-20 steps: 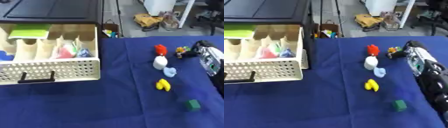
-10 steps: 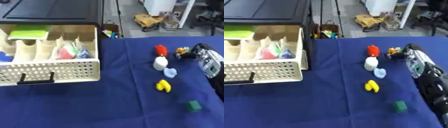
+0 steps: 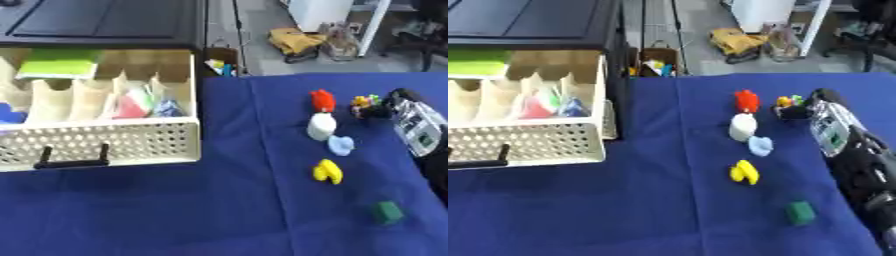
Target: Pick up objects from table and place into drawer.
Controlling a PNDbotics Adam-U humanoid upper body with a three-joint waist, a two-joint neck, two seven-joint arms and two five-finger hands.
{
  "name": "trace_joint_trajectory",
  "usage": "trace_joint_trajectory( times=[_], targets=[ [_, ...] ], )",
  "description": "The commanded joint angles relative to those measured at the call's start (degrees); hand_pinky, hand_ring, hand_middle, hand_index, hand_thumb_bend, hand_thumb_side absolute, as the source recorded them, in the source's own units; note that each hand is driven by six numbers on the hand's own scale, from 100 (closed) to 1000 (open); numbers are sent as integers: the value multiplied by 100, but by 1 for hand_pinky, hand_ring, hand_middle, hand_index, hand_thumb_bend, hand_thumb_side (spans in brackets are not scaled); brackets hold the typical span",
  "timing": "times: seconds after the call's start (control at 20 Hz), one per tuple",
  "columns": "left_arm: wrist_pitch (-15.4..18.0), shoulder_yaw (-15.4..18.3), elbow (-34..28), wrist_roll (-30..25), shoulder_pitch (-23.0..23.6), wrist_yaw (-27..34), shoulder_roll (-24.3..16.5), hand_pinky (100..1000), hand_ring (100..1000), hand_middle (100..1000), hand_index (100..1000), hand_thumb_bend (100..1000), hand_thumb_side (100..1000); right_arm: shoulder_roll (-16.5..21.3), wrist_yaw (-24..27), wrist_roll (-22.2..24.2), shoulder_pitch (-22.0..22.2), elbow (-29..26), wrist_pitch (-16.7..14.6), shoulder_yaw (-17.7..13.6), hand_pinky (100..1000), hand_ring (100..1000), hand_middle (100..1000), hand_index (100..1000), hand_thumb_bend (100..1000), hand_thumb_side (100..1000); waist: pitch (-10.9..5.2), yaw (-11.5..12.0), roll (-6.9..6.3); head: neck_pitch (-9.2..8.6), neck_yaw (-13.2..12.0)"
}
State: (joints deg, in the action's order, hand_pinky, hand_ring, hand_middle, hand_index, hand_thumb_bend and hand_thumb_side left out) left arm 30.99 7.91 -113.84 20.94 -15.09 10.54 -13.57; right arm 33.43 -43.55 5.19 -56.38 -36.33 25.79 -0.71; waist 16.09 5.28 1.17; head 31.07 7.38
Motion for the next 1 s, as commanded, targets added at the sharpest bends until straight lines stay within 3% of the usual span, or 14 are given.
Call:
trace_joint_trajectory(
  times=[0.05,1.0],
  targets=[
    [2,-14,-75,-33,-48,-21,-52,425,576,629,829,229,1000,112,59,-118,-86,-32,20,-8,789,874,525,636,581,558,-89,-1,-9,-78,27],
    [-14,-13,-75,-48,-38,-8,-52,425,575,630,830,228,1000,101,226,-702,-100,-40,68,4,730,822,442,443,448,485,-103,-20,-2,-96,35]
  ],
)
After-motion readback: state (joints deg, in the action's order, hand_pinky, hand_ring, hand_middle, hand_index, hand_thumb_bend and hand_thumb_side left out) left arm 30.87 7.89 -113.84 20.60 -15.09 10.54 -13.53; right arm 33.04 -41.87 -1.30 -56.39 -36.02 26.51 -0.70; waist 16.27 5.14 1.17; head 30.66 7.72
